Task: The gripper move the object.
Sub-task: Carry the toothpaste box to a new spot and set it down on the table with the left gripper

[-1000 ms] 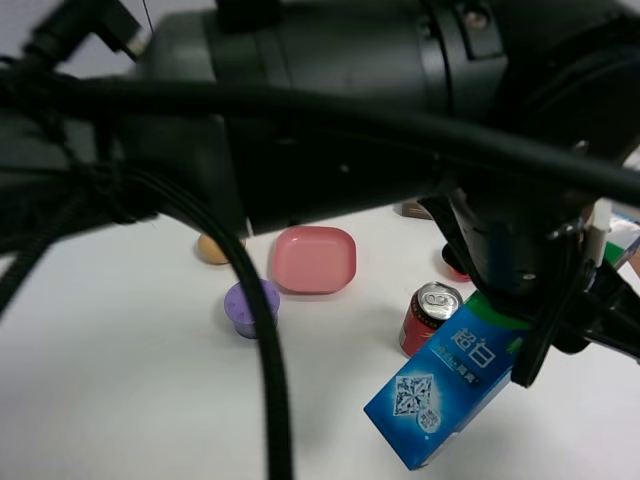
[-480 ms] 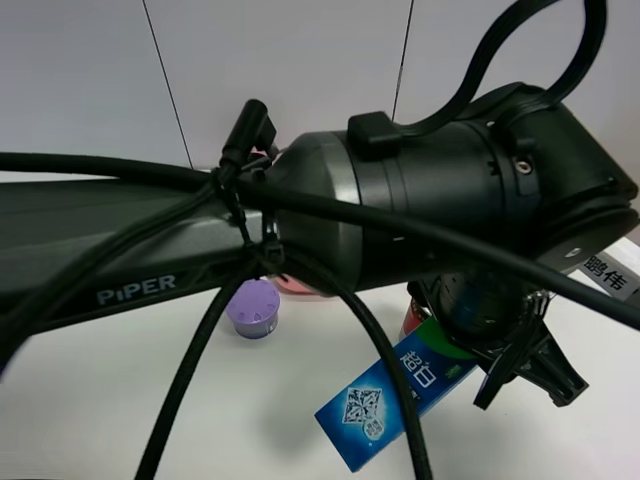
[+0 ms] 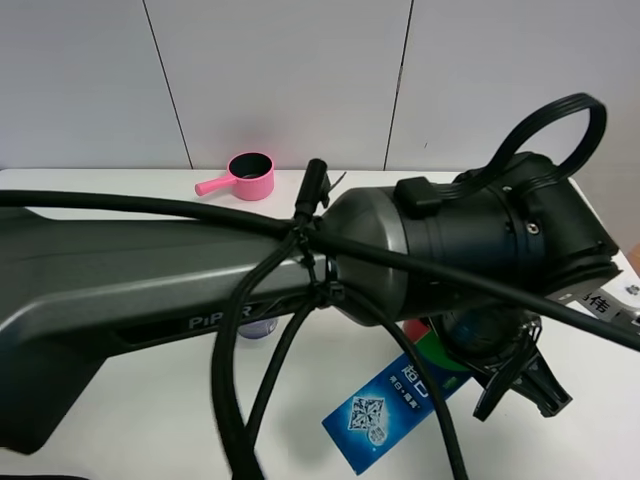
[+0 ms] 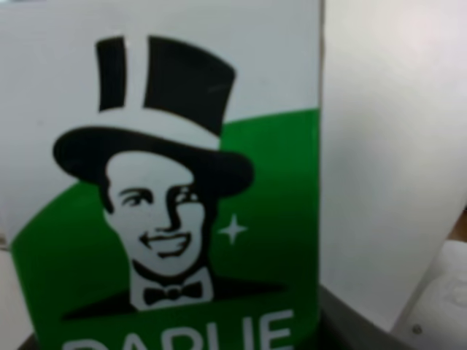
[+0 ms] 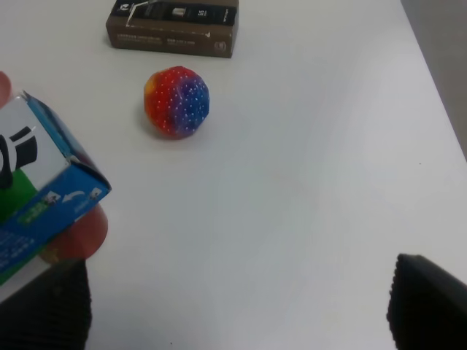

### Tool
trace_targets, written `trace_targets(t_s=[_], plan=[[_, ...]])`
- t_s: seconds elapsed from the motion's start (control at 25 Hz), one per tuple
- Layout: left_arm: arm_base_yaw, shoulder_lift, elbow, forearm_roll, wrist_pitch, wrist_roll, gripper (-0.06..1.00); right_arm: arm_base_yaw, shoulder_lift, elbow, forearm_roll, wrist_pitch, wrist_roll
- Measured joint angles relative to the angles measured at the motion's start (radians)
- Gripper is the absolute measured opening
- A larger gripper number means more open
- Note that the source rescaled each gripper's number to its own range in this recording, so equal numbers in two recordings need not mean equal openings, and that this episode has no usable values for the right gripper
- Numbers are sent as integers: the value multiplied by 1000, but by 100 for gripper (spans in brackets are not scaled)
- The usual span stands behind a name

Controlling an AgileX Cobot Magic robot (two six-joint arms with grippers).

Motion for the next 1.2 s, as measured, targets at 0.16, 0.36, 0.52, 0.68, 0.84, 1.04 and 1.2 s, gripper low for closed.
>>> trace_targets(t_s=[0.16, 0.36, 0.52, 0.68, 0.84, 1.04, 1.2], plan=[[-3, 3, 0, -19, 0, -1, 0, 0, 0, 0, 0, 0, -1], [-34, 6, 0, -13, -1, -9, 0, 0, 0, 0, 1, 3, -1], [-35, 32, -6, -9, -9, -11, 0, 0, 0, 0, 0, 19, -1], [-21, 59, -7, -13, -18, -11, 0, 0, 0, 0, 4, 25, -2], [8, 65, -7, -31, -23, -7, 0, 0, 0, 0, 8, 21, -2], [35, 79, -7, -57, -16, 6, 0, 0, 0, 0, 6, 18, -2], [35, 110, -7, -104, -16, 27, 0, 0, 0, 1, -1, 29, -2]])
